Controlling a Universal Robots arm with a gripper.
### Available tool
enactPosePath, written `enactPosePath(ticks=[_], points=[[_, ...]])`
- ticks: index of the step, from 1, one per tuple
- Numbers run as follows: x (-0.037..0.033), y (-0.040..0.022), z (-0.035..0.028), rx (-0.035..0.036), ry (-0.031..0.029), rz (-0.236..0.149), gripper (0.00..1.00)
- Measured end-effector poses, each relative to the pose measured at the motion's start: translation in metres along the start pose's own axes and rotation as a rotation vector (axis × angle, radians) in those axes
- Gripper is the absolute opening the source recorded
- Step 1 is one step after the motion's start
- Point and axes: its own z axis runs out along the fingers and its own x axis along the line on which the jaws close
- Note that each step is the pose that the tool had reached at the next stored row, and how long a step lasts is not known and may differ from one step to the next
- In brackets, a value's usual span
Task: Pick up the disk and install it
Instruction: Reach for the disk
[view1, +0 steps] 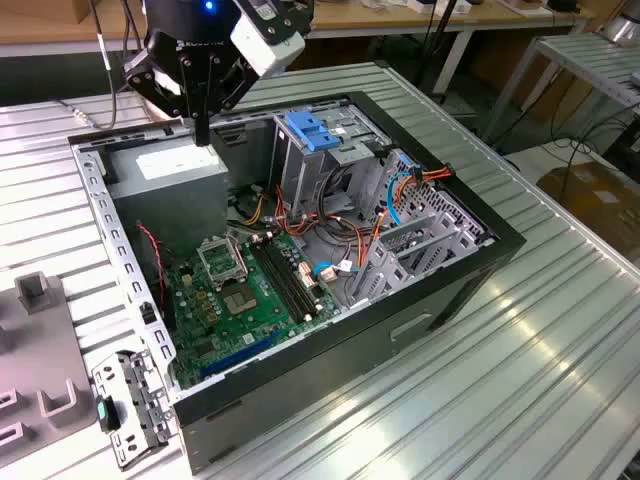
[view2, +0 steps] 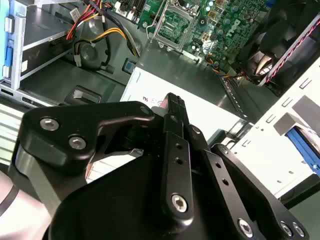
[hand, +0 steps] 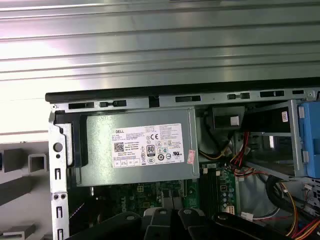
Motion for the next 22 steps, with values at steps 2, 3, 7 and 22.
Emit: enactPosePath(ticks=[2, 3, 7, 22], points=[[0.0000, 0.0000, 0.0000, 0.0000, 0.0000, 0.000, 0.11], [0.0000, 0.0000, 0.0000, 0.0000, 0.0000, 0.000, 0.11], [0.0009, -0.0001, 0.0000, 0.0000, 0.0000, 0.000, 0.11], [0.0079, -0.0006, -0.0002, 0.0000, 0.0000, 0.000, 0.11]])
